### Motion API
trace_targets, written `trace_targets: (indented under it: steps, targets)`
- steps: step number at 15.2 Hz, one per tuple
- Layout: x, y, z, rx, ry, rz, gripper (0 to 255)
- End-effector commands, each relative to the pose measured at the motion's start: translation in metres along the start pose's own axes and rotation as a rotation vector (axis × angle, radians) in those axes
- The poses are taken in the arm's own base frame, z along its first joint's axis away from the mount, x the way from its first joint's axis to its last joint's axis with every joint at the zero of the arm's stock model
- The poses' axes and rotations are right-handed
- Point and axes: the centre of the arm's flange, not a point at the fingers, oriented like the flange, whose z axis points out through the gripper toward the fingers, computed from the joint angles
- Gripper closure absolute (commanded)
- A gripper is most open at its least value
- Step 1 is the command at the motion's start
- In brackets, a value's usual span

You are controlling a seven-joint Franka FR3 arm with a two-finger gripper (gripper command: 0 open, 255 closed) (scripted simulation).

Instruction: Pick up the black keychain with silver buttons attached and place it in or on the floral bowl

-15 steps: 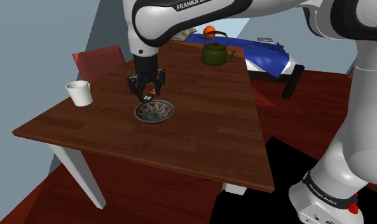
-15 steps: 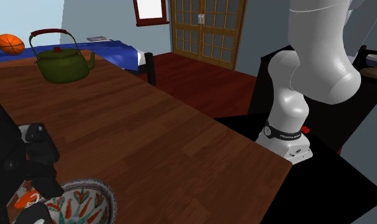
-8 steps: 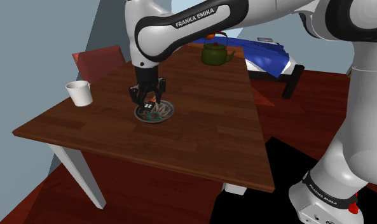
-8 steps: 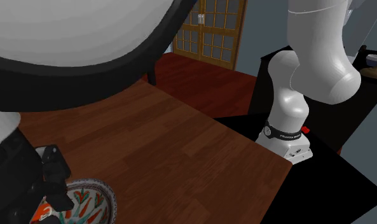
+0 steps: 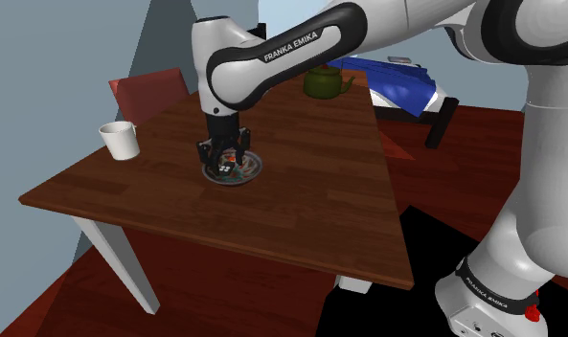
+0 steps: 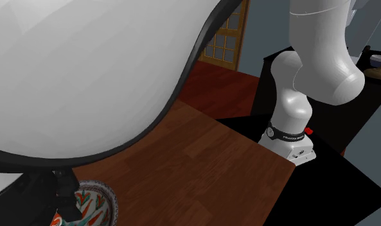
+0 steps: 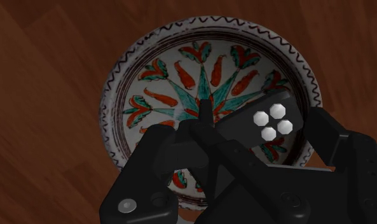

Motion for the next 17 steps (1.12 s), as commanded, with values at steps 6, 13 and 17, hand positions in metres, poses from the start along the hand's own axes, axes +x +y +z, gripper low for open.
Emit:
trace_targets:
  steps: [6, 13, 17]
  targets:
    - [0.0, 0.0, 0.001, 0.0, 0.0, 0.0, 0]
    - [0.0, 0.0, -0.026, 0.0, 0.0, 0.0, 0]
    - [0.0, 0.0, -0.049, 0.0, 0.0, 0.0, 0]
